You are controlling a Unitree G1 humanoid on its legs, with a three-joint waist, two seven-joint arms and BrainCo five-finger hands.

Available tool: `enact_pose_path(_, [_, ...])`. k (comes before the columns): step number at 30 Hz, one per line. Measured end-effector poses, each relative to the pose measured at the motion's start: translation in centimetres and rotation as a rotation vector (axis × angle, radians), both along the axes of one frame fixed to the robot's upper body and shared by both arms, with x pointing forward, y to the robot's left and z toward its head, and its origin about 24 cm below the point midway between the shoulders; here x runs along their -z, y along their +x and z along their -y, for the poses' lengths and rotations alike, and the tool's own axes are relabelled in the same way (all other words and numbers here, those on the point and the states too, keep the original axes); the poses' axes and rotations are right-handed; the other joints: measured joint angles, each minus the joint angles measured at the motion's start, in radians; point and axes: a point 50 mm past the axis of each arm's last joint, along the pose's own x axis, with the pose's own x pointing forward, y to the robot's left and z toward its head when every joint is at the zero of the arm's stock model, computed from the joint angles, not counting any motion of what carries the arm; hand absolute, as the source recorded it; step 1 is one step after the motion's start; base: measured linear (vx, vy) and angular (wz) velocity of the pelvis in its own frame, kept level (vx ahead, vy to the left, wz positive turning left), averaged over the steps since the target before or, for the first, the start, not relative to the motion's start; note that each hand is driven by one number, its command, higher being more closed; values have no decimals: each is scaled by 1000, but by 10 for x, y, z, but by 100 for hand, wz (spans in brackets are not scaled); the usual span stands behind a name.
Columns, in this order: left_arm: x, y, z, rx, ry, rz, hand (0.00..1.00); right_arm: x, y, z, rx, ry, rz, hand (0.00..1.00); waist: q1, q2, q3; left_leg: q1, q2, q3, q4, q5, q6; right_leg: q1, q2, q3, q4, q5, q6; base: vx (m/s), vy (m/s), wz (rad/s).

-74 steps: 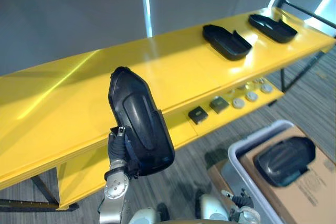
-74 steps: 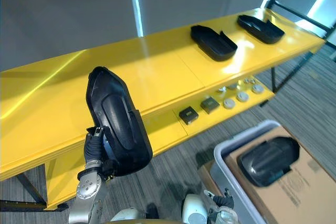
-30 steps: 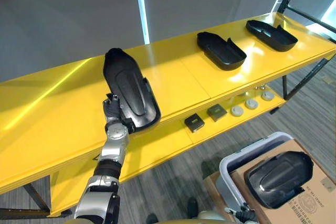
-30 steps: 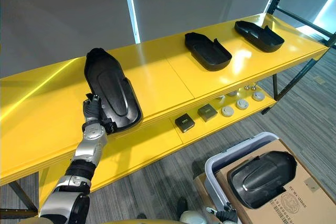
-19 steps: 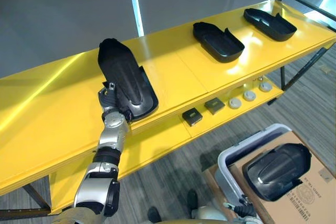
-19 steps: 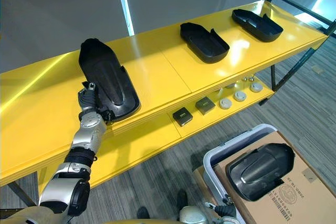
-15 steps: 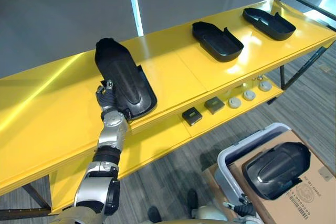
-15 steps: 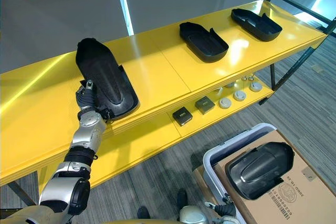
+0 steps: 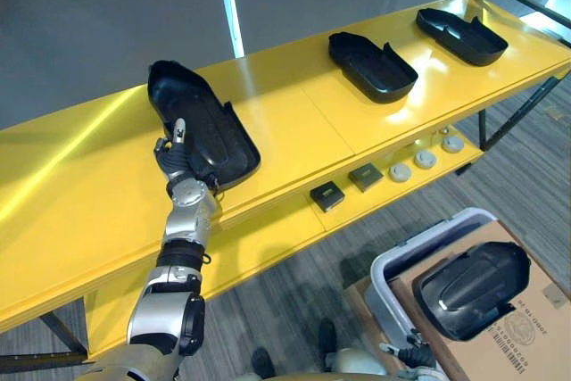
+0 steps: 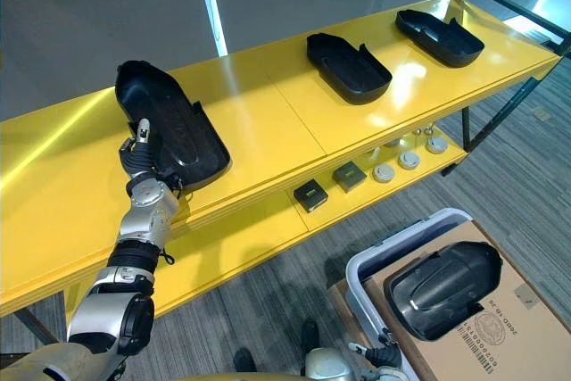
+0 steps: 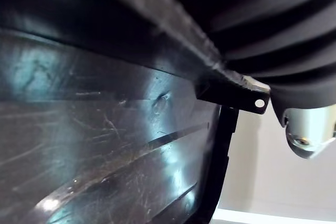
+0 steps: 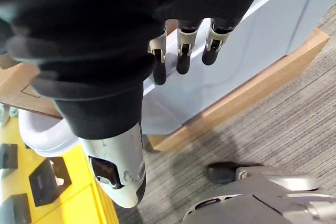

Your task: Walk over and take plastic housings, then place them on the shelf

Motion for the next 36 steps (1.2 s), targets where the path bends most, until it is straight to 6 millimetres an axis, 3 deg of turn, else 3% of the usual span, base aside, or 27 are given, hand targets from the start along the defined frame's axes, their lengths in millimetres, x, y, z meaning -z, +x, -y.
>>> enact_pose_path(11, [-20,3,-8,-9,205,21,0,0,-1,0,-4,3,1,0,0,1,0,1,0,1,-5,0,0,0,-1,1,3,-5,1,0,0,0])
enact_pose_path(25, [-45,1,-6,-107,294,111,0,0,-2,2,-11,-19,-2,0,0,1,0,9,0,4,-5,0,0,5,-1,4,3,-5,1,0,0,0])
enact_pose_path(30, [-58,-17,15,-80,320,244,0,0,-2,1,-17,-23,-4,0,1,1,0,11,-1,3,-5,0,0,9,-1,2,1,-5,1,0,0,0])
enact_pose_path(36, [-31,-58,44,36,425,246,0,2,-6,1,-8,-21,-20,0,6,1,0,21,-1,-4,-6,-1,1,28,-1,-7,-12,-4,1,-10,-2,3])
